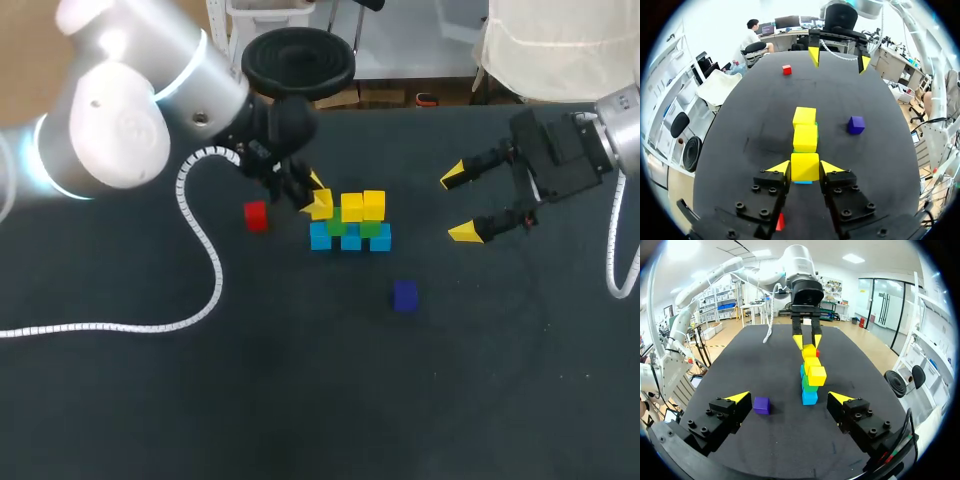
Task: Place the blue cubes, place green cubes on the blue cubes, place the yellow cubes on the green cubes, then place the red cubes on the yellow cubes, and place purple cube on the red cubes.
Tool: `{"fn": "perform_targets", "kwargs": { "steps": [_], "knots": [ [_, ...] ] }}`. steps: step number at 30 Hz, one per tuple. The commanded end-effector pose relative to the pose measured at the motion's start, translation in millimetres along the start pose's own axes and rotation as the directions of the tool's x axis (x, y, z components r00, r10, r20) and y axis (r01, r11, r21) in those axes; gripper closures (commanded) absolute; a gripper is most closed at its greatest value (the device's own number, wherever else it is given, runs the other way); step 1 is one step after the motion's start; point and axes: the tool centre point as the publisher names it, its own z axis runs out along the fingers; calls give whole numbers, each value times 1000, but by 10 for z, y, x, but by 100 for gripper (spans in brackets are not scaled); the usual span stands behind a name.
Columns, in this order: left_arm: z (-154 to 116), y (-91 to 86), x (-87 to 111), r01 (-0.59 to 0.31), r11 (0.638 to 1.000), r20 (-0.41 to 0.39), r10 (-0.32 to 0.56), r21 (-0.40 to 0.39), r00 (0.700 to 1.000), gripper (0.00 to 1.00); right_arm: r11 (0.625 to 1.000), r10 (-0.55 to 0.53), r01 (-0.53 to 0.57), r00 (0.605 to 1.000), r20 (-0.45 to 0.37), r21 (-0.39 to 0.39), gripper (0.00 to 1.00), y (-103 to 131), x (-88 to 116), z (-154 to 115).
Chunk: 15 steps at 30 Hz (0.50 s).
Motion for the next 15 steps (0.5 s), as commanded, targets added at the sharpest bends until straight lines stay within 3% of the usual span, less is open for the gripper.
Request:
{"fn": "perform_targets", "kwargs": {
  "steps": [1, 15],
  "knots": [
    [-5, 32, -29, -1, 1000, -5, 1, 3, 1000, 100, 1000, -1, 1, 1000, 1, 1, 0, 3, 2, 0],
    [60, 123, -10, -6, 1000, -8, 7, 13, 1000, 100, 1000, -1, 1, 1000, 1, 1, 0, 3, 2, 0]
  ]
}}
